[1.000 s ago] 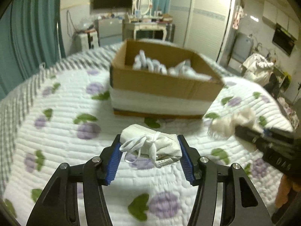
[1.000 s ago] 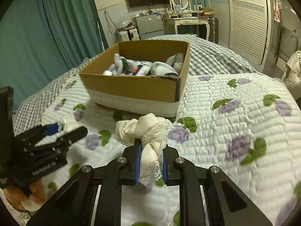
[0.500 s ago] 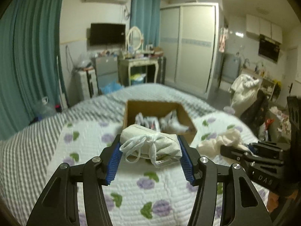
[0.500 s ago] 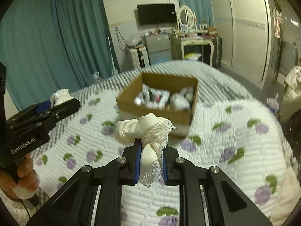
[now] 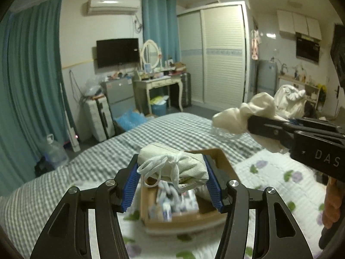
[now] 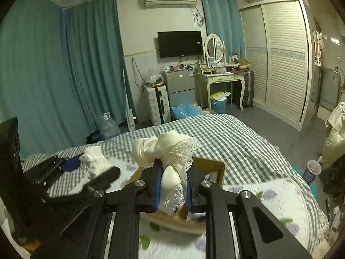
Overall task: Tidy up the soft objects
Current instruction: 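Drop mask into box with left tool while right tool drops lace cloth in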
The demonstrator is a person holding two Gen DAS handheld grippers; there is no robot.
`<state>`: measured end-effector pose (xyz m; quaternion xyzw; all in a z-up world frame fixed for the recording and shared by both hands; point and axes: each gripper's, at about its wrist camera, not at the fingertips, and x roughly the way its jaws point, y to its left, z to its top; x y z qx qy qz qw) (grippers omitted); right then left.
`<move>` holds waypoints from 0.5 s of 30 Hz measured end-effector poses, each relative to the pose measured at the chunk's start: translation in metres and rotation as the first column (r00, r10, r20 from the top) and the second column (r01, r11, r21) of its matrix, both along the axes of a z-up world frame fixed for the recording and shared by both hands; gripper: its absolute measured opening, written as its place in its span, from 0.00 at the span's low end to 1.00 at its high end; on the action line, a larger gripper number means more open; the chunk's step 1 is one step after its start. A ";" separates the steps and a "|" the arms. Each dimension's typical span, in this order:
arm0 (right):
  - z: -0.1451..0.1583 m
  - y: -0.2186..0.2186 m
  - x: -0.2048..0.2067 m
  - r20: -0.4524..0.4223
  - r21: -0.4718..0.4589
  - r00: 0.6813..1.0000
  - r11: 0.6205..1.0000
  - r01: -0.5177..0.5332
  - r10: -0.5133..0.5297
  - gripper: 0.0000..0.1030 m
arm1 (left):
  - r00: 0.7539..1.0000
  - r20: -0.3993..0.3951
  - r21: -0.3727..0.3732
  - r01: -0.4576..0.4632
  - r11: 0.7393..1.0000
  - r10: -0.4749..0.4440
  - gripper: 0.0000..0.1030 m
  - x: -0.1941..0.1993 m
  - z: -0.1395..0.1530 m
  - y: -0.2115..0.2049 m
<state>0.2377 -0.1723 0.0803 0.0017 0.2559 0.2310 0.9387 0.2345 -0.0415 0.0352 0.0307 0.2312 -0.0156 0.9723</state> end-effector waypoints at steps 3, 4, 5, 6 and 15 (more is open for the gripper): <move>-0.016 0.009 0.036 -0.023 -0.015 1.000 1.000 0.015 -0.016 0.17 | 1.000 -0.026 -0.001 0.003 1.000 -0.003 0.54 0.034 -0.017 0.002; -0.023 0.010 0.047 -0.032 -0.020 0.999 1.000 0.022 -0.023 0.17 | 0.999 -0.039 0.001 0.002 1.000 -0.002 0.54 0.045 -0.025 0.002; -0.033 0.012 0.060 -0.048 -0.023 0.998 0.999 0.025 -0.026 0.17 | 0.998 -0.056 0.005 0.003 1.000 -0.003 0.54 0.057 -0.034 0.002; -0.048 0.014 0.077 -0.080 -0.032 0.996 0.999 0.029 -0.031 0.17 | 0.998 -0.069 0.009 0.003 1.000 -0.003 0.54 0.067 -0.043 0.003; -0.137 0.004 0.155 -0.268 -0.006 0.963 1.000 0.031 -0.031 0.17 | 0.980 -0.199 0.041 0.005 0.999 0.003 0.54 0.115 -0.096 -0.004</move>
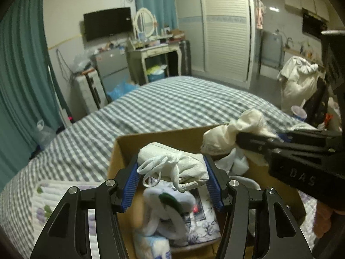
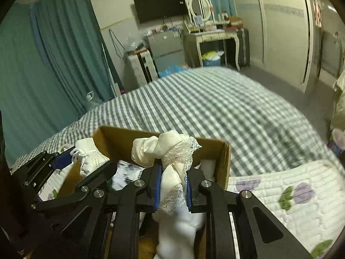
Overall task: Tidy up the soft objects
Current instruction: 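Drop mask into box with left tool while right tool drops lace cloth in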
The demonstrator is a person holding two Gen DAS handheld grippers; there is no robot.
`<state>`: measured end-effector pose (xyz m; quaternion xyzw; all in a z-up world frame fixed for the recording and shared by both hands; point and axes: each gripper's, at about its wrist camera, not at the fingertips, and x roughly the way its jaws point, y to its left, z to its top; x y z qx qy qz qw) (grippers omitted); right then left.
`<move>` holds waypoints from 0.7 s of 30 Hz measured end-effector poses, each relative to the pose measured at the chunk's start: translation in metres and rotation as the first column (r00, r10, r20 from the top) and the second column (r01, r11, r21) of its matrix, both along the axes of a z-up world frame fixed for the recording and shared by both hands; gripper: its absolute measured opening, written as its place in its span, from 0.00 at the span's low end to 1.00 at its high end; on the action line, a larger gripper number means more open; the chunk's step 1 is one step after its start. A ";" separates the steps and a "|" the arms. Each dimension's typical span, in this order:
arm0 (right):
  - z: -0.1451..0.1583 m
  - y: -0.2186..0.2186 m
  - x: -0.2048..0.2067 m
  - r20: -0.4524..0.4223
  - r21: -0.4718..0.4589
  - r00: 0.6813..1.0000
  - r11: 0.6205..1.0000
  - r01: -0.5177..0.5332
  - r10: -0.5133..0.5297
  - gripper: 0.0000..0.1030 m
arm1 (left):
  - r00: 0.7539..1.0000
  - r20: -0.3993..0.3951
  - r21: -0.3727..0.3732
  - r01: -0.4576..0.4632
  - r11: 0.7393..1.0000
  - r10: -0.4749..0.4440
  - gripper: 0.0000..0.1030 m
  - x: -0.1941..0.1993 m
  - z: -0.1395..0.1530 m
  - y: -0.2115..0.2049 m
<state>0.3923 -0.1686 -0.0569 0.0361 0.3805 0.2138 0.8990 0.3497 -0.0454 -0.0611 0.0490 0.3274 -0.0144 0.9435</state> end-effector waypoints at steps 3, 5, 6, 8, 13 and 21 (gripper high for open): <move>-0.012 -0.002 0.008 -0.016 0.012 1.000 1.000 -0.004 0.004 0.18 | 1.000 -0.012 0.015 -0.001 1.000 0.002 0.54 0.001 -0.004 -0.004; -0.016 -0.003 0.007 -0.020 0.014 1.000 1.000 0.009 -0.009 0.34 | 1.000 -0.013 0.022 0.003 1.000 -0.003 0.57 0.000 -0.003 -0.005; -0.018 -0.005 0.009 -0.035 0.027 0.999 1.000 0.011 -0.010 0.54 | 1.000 -0.010 0.016 0.010 1.000 -0.009 0.57 -0.002 -0.003 -0.006; -0.017 -0.011 0.008 -0.033 0.042 0.999 0.998 0.042 -0.041 0.59 | 1.000 -0.014 0.004 0.005 1.000 -0.005 0.71 0.001 -0.001 -0.006; 0.007 -0.022 -0.006 0.000 0.011 0.997 0.997 0.076 -0.076 0.59 | 0.998 0.009 0.051 -0.056 0.997 0.055 0.80 -0.011 0.024 -0.009; 0.121 -0.038 -0.071 0.131 -0.010 0.986 0.995 0.104 -0.102 0.59 | 0.985 0.159 0.041 -0.080 0.996 0.072 0.80 -0.086 0.124 -0.008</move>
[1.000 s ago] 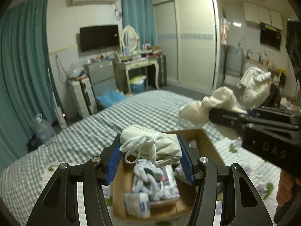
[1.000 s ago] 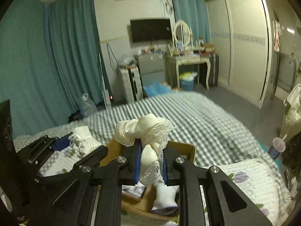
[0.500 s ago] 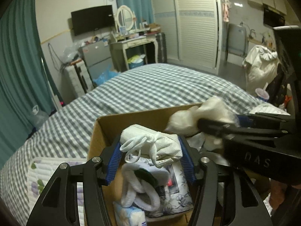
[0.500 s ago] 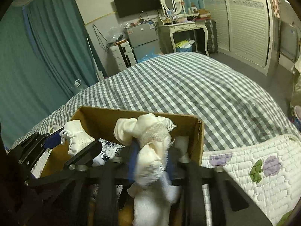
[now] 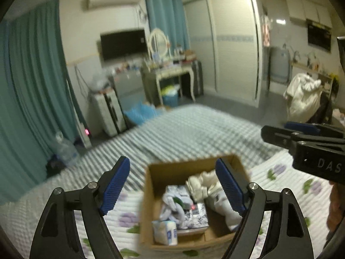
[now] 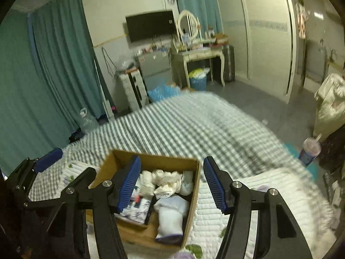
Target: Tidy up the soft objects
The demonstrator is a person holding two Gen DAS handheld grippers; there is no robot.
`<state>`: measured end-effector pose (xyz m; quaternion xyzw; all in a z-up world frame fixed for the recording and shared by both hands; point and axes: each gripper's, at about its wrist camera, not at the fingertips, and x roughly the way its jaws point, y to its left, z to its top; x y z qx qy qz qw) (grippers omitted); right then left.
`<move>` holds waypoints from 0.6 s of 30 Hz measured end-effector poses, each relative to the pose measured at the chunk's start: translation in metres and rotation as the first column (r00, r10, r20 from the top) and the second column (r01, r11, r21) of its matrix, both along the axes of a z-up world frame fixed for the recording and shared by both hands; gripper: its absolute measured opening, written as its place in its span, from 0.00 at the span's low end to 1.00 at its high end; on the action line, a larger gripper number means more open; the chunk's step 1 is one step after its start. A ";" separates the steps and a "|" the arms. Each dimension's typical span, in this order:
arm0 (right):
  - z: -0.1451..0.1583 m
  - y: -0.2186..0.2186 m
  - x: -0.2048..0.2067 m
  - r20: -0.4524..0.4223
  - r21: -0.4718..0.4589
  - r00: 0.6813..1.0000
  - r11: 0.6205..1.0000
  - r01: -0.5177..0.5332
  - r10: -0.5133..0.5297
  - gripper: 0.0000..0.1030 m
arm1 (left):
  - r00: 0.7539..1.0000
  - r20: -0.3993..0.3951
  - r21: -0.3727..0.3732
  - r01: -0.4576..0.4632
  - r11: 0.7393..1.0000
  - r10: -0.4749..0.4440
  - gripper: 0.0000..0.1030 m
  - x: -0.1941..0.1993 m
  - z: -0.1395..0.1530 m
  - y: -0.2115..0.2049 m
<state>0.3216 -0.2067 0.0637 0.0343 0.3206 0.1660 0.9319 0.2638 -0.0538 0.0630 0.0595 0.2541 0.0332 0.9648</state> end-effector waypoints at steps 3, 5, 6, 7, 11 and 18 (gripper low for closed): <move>0.057 -0.005 -0.045 0.088 -0.030 0.996 0.999 0.012 -0.009 0.60 | 0.994 0.106 0.023 -0.001 1.000 -0.002 0.80 -0.046 0.048 0.000; 0.091 -0.007 -0.075 0.147 -0.047 0.989 0.999 0.019 -0.012 0.65 | 0.982 0.186 0.018 -0.002 1.000 -0.002 0.85 -0.081 0.079 0.003; 0.111 -0.010 -0.098 0.188 -0.058 0.982 0.998 0.028 -0.016 0.69 | 0.975 0.222 0.010 -0.002 1.000 0.000 0.88 -0.096 0.090 0.006; 0.122 -0.010 -0.111 0.211 -0.066 0.977 0.997 0.037 -0.022 0.71 | 0.966 0.260 0.000 0.000 1.000 0.000 0.91 -0.113 0.101 0.009; 0.155 -0.014 -0.176 0.301 -0.064 0.953 0.997 0.053 -0.031 0.92 | 0.926 0.377 -0.017 0.006 1.000 0.001 0.93 -0.173 0.131 0.020; 0.139 0.002 -0.257 0.374 -0.018 0.927 1.000 -0.009 0.015 1.00 | 0.888 0.460 -0.035 0.002 0.999 0.014 0.93 -0.234 0.122 0.037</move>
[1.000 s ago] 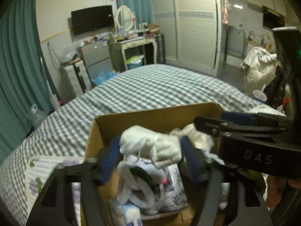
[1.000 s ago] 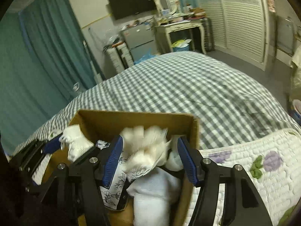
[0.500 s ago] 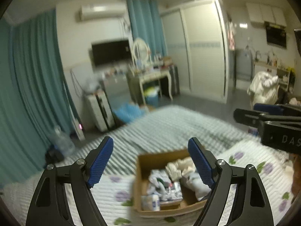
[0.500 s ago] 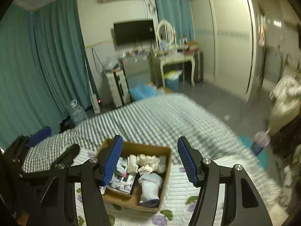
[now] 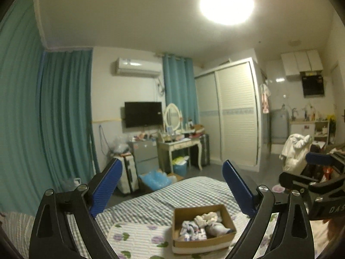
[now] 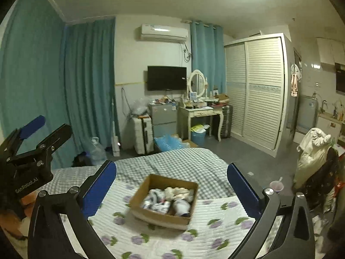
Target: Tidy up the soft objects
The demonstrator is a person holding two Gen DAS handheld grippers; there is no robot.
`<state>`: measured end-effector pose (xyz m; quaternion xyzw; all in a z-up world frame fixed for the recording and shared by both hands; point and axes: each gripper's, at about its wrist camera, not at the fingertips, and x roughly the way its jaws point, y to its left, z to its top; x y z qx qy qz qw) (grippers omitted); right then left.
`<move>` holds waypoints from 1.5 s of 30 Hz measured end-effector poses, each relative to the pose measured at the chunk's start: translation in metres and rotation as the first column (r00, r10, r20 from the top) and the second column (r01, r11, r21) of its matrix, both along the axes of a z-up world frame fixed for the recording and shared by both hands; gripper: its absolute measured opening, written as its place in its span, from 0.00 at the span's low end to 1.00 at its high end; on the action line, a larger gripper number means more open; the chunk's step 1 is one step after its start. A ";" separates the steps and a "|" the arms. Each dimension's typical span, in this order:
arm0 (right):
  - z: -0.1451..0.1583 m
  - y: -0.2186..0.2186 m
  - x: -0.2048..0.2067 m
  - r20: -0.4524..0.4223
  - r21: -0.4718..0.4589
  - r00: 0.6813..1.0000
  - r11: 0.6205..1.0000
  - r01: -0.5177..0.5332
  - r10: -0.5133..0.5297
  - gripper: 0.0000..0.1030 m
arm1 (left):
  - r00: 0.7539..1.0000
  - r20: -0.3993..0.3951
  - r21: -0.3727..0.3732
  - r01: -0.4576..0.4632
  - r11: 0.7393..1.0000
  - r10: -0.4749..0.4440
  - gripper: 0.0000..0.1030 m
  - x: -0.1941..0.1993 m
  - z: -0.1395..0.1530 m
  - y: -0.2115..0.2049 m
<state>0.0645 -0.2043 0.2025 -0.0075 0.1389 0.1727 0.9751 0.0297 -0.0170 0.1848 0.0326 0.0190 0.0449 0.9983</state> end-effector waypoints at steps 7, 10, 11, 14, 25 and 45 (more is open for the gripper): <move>-0.062 0.011 -0.036 0.084 0.049 0.996 0.999 0.017 -0.021 1.00 | 0.997 -0.071 0.030 0.028 0.999 -0.026 0.93 -0.006 -0.062 0.009; -0.096 0.018 -0.028 0.065 0.046 0.997 0.998 0.037 -0.040 1.00 | 0.994 -0.112 0.004 0.015 1.000 -0.015 0.93 0.004 -0.094 0.016; -0.109 0.022 -0.023 0.056 0.045 0.998 0.998 0.040 -0.042 1.00 | 0.992 -0.129 -0.006 0.015 1.000 -0.016 0.93 0.008 -0.102 0.018; -0.145 0.027 -0.005 0.000 0.045 0.998 0.997 0.069 -0.069 1.00 | 0.984 -0.180 -0.021 -0.002 1.000 -0.001 0.93 0.023 -0.134 0.024; -0.204 0.031 0.029 -0.127 0.000 0.988 0.996 0.090 -0.089 1.00 | 0.961 -0.276 -0.048 0.006 0.999 -0.019 0.93 0.039 -0.179 0.024; -0.203 0.030 0.025 -0.131 -0.013 0.985 0.994 0.109 -0.109 1.00 | 0.957 -0.284 -0.096 0.022 0.995 -0.048 0.93 0.038 -0.184 0.032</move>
